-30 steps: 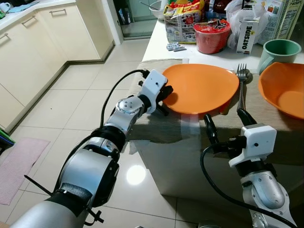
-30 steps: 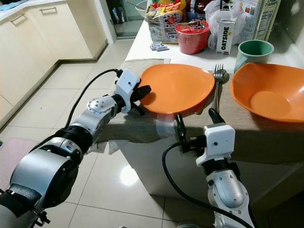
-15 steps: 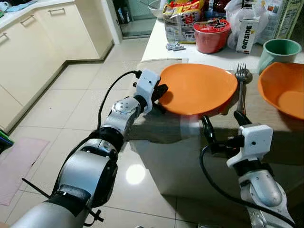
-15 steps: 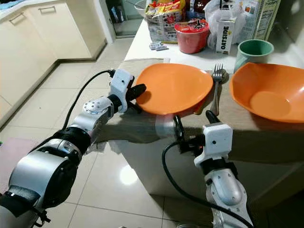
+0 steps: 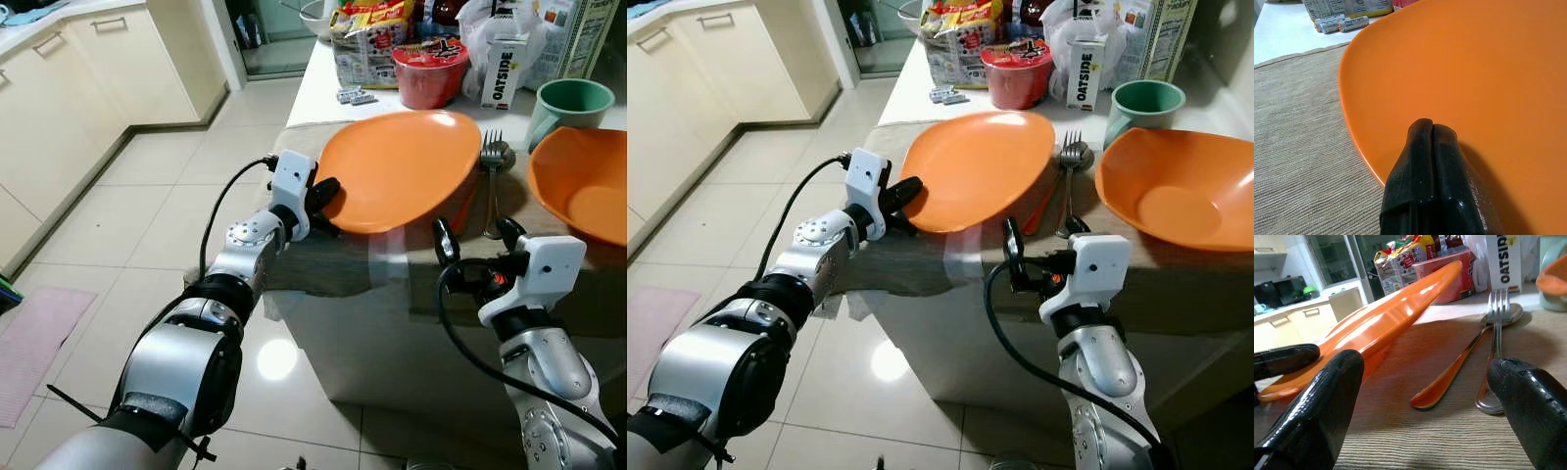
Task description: Setting the table
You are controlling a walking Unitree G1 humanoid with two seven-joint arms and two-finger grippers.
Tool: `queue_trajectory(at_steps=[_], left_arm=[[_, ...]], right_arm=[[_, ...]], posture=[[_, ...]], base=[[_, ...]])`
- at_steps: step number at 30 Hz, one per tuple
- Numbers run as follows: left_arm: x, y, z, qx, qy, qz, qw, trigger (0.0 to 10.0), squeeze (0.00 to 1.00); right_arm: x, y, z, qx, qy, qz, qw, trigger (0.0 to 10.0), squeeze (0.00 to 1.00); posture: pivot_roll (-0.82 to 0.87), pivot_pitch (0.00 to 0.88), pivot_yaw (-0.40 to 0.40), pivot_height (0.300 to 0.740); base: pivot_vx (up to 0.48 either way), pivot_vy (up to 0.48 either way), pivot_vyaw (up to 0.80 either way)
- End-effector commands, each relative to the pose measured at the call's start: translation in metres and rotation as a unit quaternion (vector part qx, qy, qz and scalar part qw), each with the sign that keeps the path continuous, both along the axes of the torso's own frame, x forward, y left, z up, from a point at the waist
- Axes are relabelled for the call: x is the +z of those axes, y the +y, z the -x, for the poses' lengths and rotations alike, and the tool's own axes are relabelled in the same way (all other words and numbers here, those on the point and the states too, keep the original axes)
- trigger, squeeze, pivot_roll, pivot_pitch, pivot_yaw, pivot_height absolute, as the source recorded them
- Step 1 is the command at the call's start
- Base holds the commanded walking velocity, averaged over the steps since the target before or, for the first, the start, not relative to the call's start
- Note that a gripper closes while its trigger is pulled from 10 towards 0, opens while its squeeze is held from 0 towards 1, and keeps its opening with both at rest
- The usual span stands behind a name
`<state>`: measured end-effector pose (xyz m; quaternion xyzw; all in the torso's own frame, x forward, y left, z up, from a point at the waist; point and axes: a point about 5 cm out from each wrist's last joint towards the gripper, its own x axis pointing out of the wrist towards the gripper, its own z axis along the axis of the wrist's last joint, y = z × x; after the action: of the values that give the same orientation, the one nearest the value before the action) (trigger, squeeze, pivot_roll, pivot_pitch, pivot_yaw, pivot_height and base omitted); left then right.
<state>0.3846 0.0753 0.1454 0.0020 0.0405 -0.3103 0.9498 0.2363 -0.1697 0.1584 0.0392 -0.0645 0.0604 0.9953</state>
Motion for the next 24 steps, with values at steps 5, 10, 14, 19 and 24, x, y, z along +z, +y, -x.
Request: queue_trajectory(at_steps=[5, 10, 14, 19, 24], left_arm=[[-0.032, 0.009, 0.011, 0.011, 0.067, -0.004, 0.998, 10.0, 0.0], [-0.033, 0.009, 0.012, 0.013, 0.067, -0.001, 0.998, 10.0, 0.0], [-0.033, 0.009, 0.011, 0.015, 0.067, 0.004, 0.998, 10.0, 0.0], [-0.032, 0.009, 0.011, 0.015, 0.066, 0.006, 0.998, 10.0, 0.0], [-0.031, 0.009, 0.011, 0.015, 0.064, 0.011, 0.998, 10.0, 0.0]], right_arm=[[0.005, -0.001, -0.008, 0.006, 0.011, -0.053, 0.999, 10.0, 0.0], [0.01, 0.004, -0.013, 0.022, 0.003, -0.063, 0.998, 10.0, 0.0], [0.018, 0.02, -0.023, 0.054, -0.013, -0.069, 0.996, 10.0, 0.0], [0.019, 0.028, -0.028, 0.067, -0.016, -0.07, 0.995, 10.0, 0.0], [0.019, 0.033, -0.036, 0.077, -0.015, -0.072, 0.994, 10.0, 0.0]], posture=[[-0.32, 0.076, 0.199, 0.74], [-0.32, 0.073, 0.193, 0.74], [-0.31, 0.068, 0.189, 0.74], [-0.31, 0.065, 0.187, 0.74], [-0.3, 0.062, 0.183, 0.74]], base=[[0.0, 0.0, 0.0], [0.0, 0.0, 0.0], [0.0, 0.0, 0.0], [0.0, 0.0, 0.0], [0.0, 0.0, 0.0]])
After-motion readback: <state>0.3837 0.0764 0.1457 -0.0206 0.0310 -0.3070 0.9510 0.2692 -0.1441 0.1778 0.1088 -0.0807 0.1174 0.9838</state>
